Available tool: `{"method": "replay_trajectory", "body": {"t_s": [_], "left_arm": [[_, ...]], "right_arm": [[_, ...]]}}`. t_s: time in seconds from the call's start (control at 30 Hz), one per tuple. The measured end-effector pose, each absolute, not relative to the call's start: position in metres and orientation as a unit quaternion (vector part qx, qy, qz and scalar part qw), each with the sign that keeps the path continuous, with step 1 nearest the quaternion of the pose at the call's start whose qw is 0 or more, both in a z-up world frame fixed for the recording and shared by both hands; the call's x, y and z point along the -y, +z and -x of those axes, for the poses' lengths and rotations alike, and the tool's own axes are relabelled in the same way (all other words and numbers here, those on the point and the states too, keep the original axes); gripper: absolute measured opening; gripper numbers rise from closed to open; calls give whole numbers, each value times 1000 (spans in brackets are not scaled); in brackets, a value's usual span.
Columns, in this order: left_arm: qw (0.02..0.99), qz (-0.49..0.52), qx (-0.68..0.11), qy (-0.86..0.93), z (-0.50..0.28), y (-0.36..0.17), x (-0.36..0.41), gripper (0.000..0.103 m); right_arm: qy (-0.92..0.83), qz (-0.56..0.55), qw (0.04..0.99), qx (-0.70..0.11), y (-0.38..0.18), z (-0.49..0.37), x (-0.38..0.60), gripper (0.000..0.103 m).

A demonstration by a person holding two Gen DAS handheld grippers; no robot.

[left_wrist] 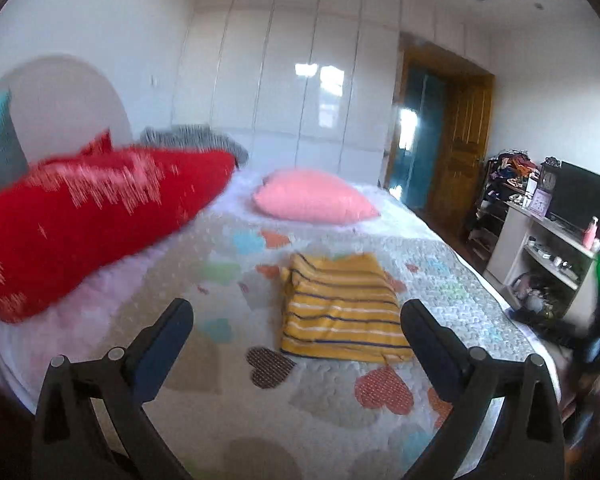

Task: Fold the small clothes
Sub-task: 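Release the folded sweater and pull both tools back from the bed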

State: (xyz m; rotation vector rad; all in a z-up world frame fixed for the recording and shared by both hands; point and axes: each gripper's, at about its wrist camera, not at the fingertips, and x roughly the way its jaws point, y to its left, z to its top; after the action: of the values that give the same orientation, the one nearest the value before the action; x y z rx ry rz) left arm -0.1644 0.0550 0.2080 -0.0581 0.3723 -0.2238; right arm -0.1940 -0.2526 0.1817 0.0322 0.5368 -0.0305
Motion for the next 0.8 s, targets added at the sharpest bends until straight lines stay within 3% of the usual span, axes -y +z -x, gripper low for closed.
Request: {"method": "replay_trajectory", "body": {"t_s": [0.17, 0.3, 0.43, 0.67, 0.8], "left_arm": [[991, -5, -123, -49, 196, 230, -55, 103], [996, 17, -74, -43, 212, 240, -55, 103], [991, 0, -108, -75, 205, 231, -39, 103], [969, -20, -224, -106, 180, 185, -9, 103], [955, -18, -276, -109, 168, 160, -3, 103]], "right_arm": [[-150, 215, 938, -227, 246, 244, 264, 76], [-201, 291, 909, -218, 261, 268, 265, 84], [-174, 254, 923, -233, 242, 266, 264, 87], [-49, 77, 941, -325, 145, 205, 235, 87], [-8, 76, 933, -352, 110, 183, 196, 86]]}}
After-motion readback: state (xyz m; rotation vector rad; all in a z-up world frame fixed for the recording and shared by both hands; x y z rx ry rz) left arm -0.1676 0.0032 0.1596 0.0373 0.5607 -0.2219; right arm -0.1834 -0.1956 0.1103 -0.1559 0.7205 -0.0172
